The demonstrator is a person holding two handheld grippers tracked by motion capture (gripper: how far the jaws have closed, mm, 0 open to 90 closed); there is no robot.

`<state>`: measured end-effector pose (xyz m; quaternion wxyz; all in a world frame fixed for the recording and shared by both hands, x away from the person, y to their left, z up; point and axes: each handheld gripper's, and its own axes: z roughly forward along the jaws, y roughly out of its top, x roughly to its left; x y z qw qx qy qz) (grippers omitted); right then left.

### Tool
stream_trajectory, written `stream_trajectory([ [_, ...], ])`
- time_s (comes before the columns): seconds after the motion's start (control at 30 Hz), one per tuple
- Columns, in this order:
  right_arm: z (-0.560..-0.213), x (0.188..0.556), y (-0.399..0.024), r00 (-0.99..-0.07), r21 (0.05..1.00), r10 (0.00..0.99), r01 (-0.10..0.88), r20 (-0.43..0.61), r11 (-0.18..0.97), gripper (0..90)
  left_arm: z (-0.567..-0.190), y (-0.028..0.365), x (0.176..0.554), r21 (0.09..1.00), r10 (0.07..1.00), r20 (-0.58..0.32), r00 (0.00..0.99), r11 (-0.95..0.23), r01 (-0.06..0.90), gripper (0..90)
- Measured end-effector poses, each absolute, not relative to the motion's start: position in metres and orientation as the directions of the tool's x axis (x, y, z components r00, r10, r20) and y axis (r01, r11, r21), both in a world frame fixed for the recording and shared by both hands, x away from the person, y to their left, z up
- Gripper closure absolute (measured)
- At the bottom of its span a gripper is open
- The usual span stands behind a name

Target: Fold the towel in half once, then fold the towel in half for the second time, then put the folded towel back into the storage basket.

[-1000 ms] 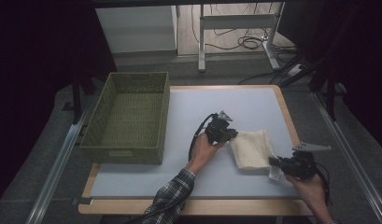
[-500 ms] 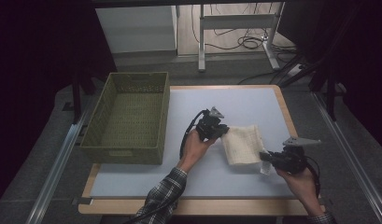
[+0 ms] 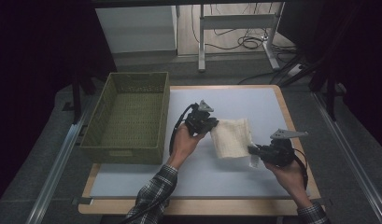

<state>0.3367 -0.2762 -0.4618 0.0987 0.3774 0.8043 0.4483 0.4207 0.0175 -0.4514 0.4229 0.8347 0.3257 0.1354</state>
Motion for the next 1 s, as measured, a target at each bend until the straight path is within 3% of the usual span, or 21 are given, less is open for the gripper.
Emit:
stream_trajectory([
  [1.0, -0.433, 0.369, -0.213, -0.748, 0.822, 0.644, 0.464, 0.162, 0.332, 80.7, -0.412, 0.076, 0.429, 0.802, 0.73, 0.039, 0.683, -0.43, 0.415, 81.6],
])
